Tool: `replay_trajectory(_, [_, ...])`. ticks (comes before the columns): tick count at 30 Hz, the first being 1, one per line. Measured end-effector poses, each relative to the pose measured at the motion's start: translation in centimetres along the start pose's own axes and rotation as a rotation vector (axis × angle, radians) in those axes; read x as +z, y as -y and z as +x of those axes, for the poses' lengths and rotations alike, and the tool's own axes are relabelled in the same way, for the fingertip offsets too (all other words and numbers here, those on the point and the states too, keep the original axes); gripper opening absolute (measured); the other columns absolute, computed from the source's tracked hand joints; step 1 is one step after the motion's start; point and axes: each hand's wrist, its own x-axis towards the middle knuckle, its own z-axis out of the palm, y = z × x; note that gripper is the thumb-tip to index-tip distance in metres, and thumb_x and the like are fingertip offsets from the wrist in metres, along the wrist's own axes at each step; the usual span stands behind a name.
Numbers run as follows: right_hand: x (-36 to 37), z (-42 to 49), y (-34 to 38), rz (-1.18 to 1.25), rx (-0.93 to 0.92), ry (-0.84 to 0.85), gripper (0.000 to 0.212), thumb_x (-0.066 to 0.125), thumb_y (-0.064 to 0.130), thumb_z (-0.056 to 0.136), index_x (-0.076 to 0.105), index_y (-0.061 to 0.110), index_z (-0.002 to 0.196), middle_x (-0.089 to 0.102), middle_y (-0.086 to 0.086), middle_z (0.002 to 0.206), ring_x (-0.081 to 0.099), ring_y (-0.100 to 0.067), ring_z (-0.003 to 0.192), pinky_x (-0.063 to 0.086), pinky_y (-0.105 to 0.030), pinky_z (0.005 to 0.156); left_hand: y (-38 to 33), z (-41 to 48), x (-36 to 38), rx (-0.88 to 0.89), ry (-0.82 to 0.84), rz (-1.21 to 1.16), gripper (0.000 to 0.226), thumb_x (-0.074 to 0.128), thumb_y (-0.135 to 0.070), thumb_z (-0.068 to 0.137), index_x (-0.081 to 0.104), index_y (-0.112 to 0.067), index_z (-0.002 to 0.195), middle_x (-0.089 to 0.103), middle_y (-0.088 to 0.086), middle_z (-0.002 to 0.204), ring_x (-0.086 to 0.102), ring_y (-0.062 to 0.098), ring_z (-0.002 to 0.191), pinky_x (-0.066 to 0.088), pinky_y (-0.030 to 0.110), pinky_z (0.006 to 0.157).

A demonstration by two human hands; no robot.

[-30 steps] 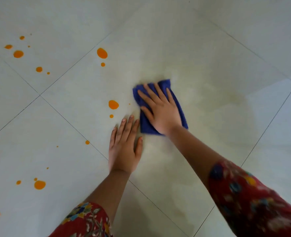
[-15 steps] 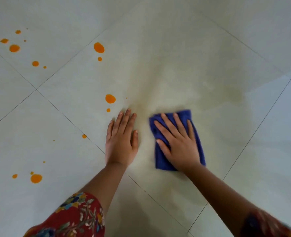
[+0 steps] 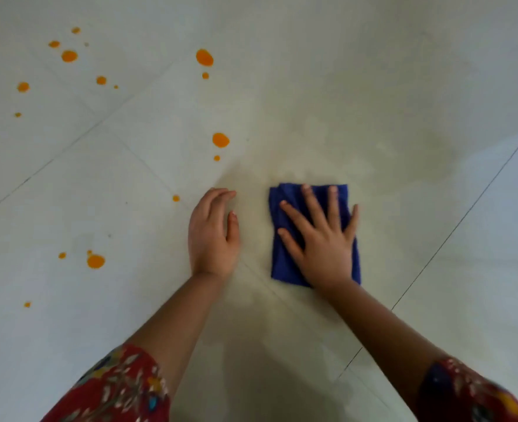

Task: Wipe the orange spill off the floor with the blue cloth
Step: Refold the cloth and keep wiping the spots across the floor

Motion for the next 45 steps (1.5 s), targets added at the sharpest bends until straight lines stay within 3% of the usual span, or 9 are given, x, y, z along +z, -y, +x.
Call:
replay_trajectory(5, [0.6, 2.8, 3.4, 0.091, 0.288, 0.061, 0.055, 0.029, 0.059, 0.096, 0.026, 0.044, 0.148, 0.011, 0.005, 0.162, -0.003, -0.036, 0.148, 0.003, -0.069, 0.11, 1.6, -6.9, -4.1, -0.121, 0.077, 0.115, 0.045, 0.046, -0.024, 0.09, 0.056, -0.014, 0.133, 0.049, 0.004, 0.141, 0.043, 0.022, 0.134, 0.034, 0.036, 0.112])
replay_trajectory(9, [1.2, -0.9, 8.3, 0.036, -0.08, 0.081, 0.065, 0.03, 0.06, 0.093, 0.021, 0.035, 0.152, 0.01, 0.002, 0.163, 0.001, -0.038, 0.148, 0.006, -0.066, 0.112, 2.1, -10.2, -6.5, -0.181, 0.245, 0.278, 0.056, 0.051, -0.035, 0.091, 0.04, -0.022, 0.145, 0.027, 0.0, 0.157, 0.022, 0.023, 0.145, 0.023, 0.039, 0.118])
replay_trajectory(12, [1.2, -5.5, 6.7, 0.019, -0.389, 0.081, 0.055, 0.033, 0.051, 0.097, 0.032, 0.034, 0.149, 0.023, 0.004, 0.159, 0.016, -0.033, 0.147, 0.023, -0.058, 0.112, 3.4, -11.9, -8.4, -0.267, 0.323, 0.34, 0.074, 0.056, -0.049, 0.09, 0.022, -0.028, 0.152, 0.007, -0.003, 0.163, 0.004, 0.02, 0.149, 0.012, 0.036, 0.119])
replay_trajectory(19, [1.6, 2.7, 10.4, 0.103, -0.04, 0.03, 0.058, 0.018, 0.046, 0.095, 0.038, 0.029, 0.147, 0.03, 0.001, 0.157, 0.022, -0.034, 0.145, 0.019, -0.052, 0.116, 5.2, -14.1, -10.0, -0.309, 0.331, 0.373, 0.088, 0.045, -0.068, 0.086, 0.006, -0.029, 0.155, -0.003, -0.006, 0.163, -0.005, 0.013, 0.15, 0.007, 0.033, 0.12])
replay_trajectory(25, [2.5, -1.8, 11.6, 0.013, -0.564, 0.089, 0.05, 0.027, 0.045, 0.099, 0.034, 0.035, 0.148, 0.029, 0.01, 0.157, 0.021, -0.026, 0.146, 0.017, -0.051, 0.114, 5.0, -13.7, -10.1, -0.335, 0.326, 0.357, 0.087, 0.053, -0.063, 0.086, 0.013, -0.026, 0.155, 0.002, -0.005, 0.163, 0.002, 0.014, 0.15, 0.012, 0.032, 0.12])
replay_trajectory(31, [2.0, 8.1, 9.9, 0.092, 0.016, 0.024, 0.05, 0.028, 0.042, 0.102, 0.031, 0.028, 0.15, 0.024, 0.002, 0.16, 0.015, -0.032, 0.147, 0.014, -0.048, 0.118, 5.1, -13.7, -10.4, -0.329, 0.294, 0.356, 0.085, 0.054, -0.066, 0.083, 0.02, -0.031, 0.153, 0.007, -0.011, 0.162, 0.006, 0.008, 0.149, 0.016, 0.028, 0.117])
replay_trajectory(38, [2.0, 3.9, 9.2, 0.001, -0.456, 0.061, 0.051, 0.028, 0.045, 0.099, 0.034, 0.034, 0.148, 0.028, 0.008, 0.157, 0.021, -0.026, 0.146, 0.018, -0.047, 0.114, 5.5, -13.3, -10.5, -0.267, 0.247, 0.438, 0.074, 0.059, -0.058, 0.083, 0.04, -0.025, 0.146, 0.029, -0.002, 0.158, 0.027, 0.019, 0.145, 0.029, 0.037, 0.111])
replay_trajectory(42, [1.0, 8.7, 6.5, 0.035, 0.059, 0.048, 0.05, 0.026, 0.044, 0.102, 0.026, 0.035, 0.151, 0.017, 0.007, 0.161, 0.009, -0.028, 0.149, 0.011, -0.051, 0.117, 5.7, -13.6, -10.3, -0.229, 0.241, 0.467, 0.073, 0.061, -0.058, 0.083, 0.043, -0.023, 0.145, 0.035, -0.001, 0.155, 0.032, 0.022, 0.143, 0.032, 0.04, 0.11])
replay_trajectory(45, [0.5, 14.9, 9.0, 0.097, 0.167, 0.061, 0.051, 0.023, 0.044, 0.103, 0.021, 0.035, 0.152, 0.011, 0.008, 0.162, 0.003, -0.027, 0.149, 0.007, -0.05, 0.118, 6.0, -13.4, -10.4, -0.199, 0.225, 0.49, 0.073, 0.065, -0.057, 0.08, 0.049, -0.022, 0.141, 0.043, 0.001, 0.151, 0.041, 0.026, 0.137, 0.038, 0.041, 0.105])
